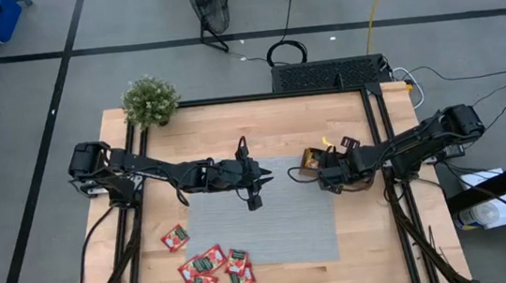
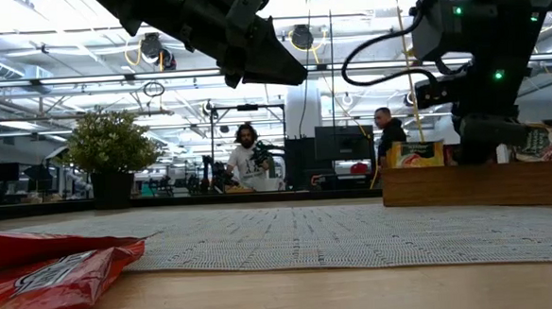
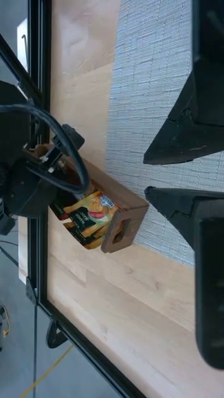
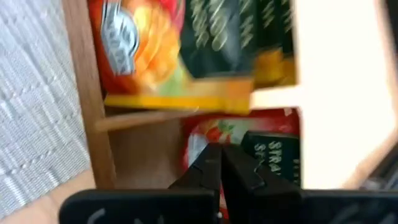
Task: Pick & Place Tea
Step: Put the red tea bag into the middle section of the wooden organizer
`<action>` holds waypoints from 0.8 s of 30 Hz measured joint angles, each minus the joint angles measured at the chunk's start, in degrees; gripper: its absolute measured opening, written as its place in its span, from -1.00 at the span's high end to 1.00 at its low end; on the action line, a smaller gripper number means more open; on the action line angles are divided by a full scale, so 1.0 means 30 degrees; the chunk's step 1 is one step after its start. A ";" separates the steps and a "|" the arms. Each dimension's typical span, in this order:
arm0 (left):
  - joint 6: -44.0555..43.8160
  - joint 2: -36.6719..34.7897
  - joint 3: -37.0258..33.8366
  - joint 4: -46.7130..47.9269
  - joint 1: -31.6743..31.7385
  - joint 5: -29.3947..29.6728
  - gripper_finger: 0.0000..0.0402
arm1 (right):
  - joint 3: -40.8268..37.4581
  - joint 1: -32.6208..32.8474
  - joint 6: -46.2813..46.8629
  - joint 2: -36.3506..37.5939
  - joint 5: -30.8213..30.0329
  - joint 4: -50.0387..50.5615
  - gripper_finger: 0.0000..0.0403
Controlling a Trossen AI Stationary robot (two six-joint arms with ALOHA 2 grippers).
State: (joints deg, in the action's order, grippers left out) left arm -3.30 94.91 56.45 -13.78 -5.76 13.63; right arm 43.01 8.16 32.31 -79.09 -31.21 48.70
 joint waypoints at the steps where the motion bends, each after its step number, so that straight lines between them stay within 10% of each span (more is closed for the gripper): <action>1: 0.0004 0.0000 0.0000 0.0000 0.0000 0.0000 0.61 | 0.0136 0.0055 -0.0008 0.0000 -0.0332 0.0103 1.00; 24: 0.0018 0.0000 0.0000 0.0007 0.0000 0.0007 0.61 | 0.1313 0.0423 -0.1009 0.0746 -0.1665 0.0097 1.00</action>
State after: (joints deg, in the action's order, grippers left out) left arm -3.25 94.91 56.45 -13.76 -5.76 13.65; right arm 46.95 9.43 29.28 -76.85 -36.21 48.99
